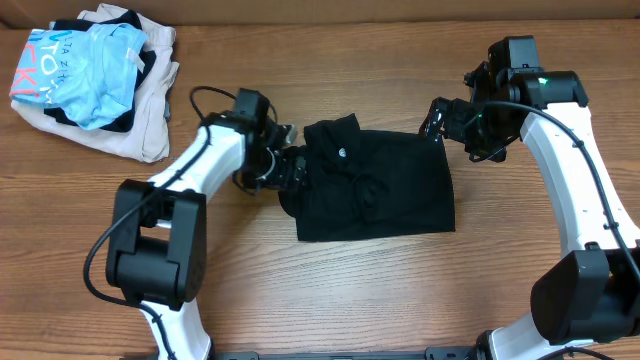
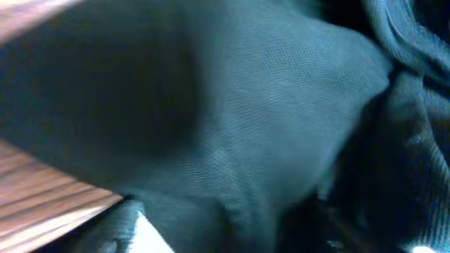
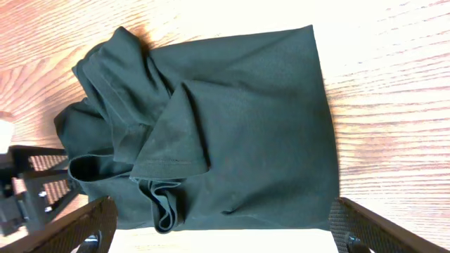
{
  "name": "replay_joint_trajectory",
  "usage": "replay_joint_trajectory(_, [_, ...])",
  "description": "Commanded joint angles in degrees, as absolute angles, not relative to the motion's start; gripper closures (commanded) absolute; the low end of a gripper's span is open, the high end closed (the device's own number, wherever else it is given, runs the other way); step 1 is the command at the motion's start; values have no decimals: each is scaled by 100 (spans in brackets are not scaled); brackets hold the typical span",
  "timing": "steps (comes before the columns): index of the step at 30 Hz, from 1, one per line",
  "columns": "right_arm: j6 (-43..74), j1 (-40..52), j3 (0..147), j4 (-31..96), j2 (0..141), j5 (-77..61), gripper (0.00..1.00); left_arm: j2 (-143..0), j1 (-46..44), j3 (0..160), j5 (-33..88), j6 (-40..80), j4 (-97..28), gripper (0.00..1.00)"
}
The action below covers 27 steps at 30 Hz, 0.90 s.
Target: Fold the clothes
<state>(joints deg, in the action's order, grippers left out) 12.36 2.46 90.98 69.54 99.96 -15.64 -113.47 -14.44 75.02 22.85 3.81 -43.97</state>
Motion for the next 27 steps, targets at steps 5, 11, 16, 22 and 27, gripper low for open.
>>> replay_joint_trajectory(5, [1201,257,9181,6995,9891,-1529,4,-11314,-1664,7397,1256,891,-4423,80])
replay_joint_trajectory(11, [1199,303,8971,7006,9891,-1529,8,-11308,-1116,7846,1140,305,-5384,96])
replay_joint_trajectory(16, [1199,364,8886,6984,9902,-1529,7,-11308,-611,8842,1140,-373,-6565,96])
replay_joint_trajectory(22, [1199,344,8886,6949,9902,-1529,7,-11308,-633,10241,1175,-565,-7533,96])
replay_joint_trajectory(27, [1201,183,8908,6851,9900,-1562,4,-11308,-1347,10753,1186,-687,-7865,96])
